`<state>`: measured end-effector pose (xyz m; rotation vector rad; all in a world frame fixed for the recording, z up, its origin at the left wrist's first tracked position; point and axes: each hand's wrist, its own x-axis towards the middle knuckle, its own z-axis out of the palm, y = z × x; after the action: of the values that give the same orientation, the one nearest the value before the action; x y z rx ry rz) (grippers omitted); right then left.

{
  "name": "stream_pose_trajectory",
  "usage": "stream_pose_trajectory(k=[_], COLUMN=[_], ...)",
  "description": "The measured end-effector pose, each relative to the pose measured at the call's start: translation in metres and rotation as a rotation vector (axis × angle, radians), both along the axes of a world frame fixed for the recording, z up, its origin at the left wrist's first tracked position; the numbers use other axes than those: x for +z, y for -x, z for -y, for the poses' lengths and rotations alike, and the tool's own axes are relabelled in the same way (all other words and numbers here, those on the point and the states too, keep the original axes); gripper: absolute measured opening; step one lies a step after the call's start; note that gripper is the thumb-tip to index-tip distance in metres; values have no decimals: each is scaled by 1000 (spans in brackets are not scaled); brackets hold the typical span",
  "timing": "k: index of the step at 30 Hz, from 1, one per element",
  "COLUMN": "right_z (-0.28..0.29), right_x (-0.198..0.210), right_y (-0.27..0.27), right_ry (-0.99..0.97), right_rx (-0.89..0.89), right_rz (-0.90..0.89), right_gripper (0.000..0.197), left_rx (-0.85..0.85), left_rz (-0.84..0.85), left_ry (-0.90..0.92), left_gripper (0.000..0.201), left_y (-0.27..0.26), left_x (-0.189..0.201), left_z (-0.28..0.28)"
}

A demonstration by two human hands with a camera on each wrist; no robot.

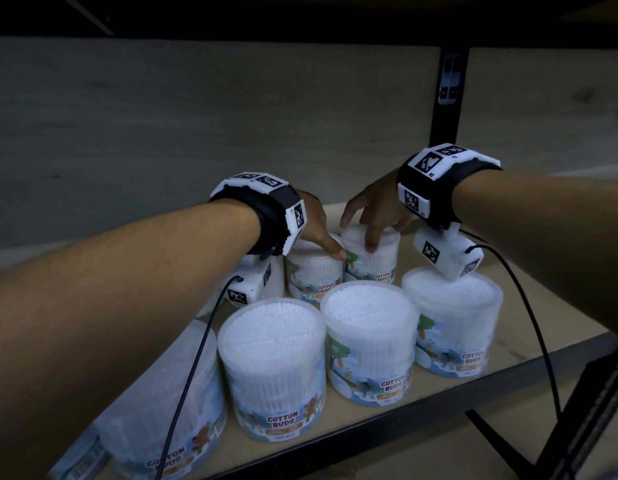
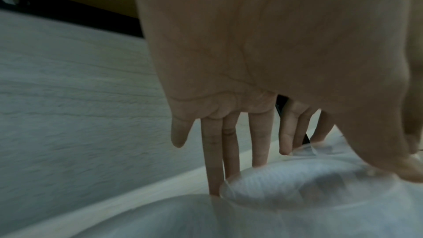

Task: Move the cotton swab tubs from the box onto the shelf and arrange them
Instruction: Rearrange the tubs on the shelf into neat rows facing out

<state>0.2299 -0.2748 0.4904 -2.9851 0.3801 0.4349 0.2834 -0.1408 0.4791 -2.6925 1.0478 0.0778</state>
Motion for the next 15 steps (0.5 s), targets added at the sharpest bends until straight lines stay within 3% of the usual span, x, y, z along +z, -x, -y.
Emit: stream_pose_trajectory(k=[15], right_z=[-5], right_x=[-2], right_y=[27], right_ry=[-50], right_rx=[3], right_rz=[17], right_gripper=[58], left_rx=[71], left_rz=[-35], left_ry=[-14], left_gripper=[83], left_y=[15], left_x=[0], left_z=[0])
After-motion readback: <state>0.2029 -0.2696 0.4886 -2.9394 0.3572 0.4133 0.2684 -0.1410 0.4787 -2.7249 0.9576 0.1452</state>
